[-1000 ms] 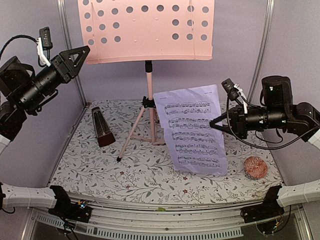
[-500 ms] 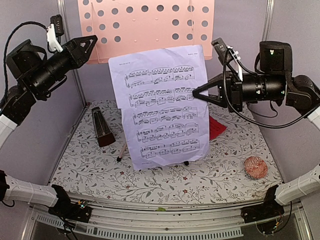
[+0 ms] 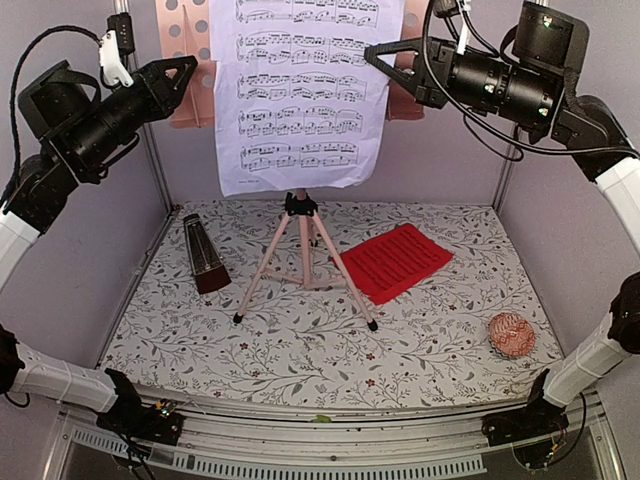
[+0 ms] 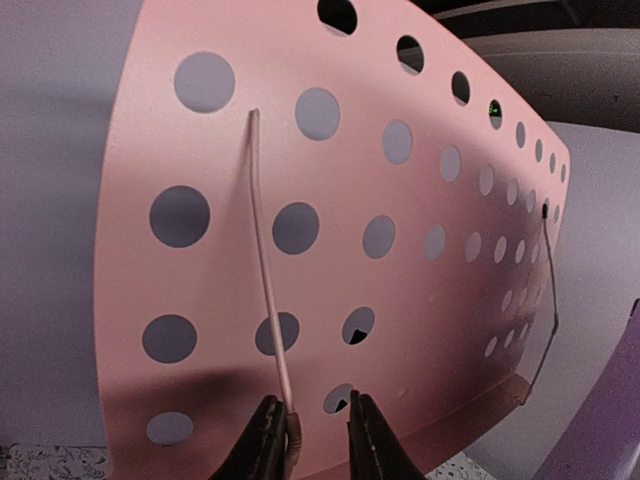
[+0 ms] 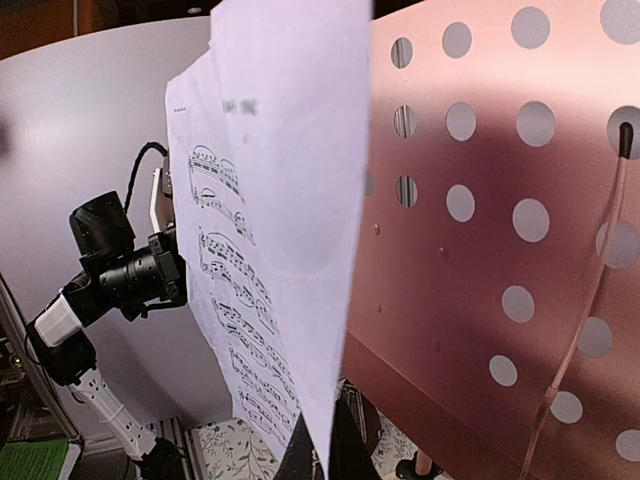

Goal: Set up the instrument practice props

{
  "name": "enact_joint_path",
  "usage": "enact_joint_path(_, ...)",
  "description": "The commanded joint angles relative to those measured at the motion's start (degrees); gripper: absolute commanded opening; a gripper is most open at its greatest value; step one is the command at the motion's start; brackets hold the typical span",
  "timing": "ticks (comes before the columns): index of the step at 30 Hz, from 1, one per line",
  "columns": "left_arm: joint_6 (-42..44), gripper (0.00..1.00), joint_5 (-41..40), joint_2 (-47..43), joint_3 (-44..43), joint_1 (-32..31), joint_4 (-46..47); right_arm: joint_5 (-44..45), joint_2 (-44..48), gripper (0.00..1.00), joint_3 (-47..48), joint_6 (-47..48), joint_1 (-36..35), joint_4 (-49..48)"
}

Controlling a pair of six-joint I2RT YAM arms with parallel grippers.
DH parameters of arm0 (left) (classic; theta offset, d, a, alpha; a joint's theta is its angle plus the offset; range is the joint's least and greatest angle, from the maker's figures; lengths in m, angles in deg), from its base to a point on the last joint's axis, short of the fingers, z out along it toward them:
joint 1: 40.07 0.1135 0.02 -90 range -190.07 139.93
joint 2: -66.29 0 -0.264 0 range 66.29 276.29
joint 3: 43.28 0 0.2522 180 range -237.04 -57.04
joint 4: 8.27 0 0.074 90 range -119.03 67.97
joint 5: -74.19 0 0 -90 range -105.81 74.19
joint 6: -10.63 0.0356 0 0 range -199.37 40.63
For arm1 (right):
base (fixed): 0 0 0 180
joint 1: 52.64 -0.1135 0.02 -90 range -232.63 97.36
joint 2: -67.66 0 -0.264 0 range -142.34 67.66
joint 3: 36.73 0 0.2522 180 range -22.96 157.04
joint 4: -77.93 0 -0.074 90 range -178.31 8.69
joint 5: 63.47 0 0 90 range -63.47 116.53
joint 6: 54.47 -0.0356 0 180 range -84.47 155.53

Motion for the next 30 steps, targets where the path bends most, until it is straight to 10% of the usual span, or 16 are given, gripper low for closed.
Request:
enact_joint_path(1,1.9,0.21,-1.5,0.6,-1.9,-0.3,-1.3,4.1,-3.7,0.00,5.7,0.7,-0.3,-5.1)
enact_joint_path(30,8.9,0.00,-0.4,0.2,-0.4,-0.6,1.8,15.9,-14.0,0.00,17.0,11.3,-0.4,-17.3)
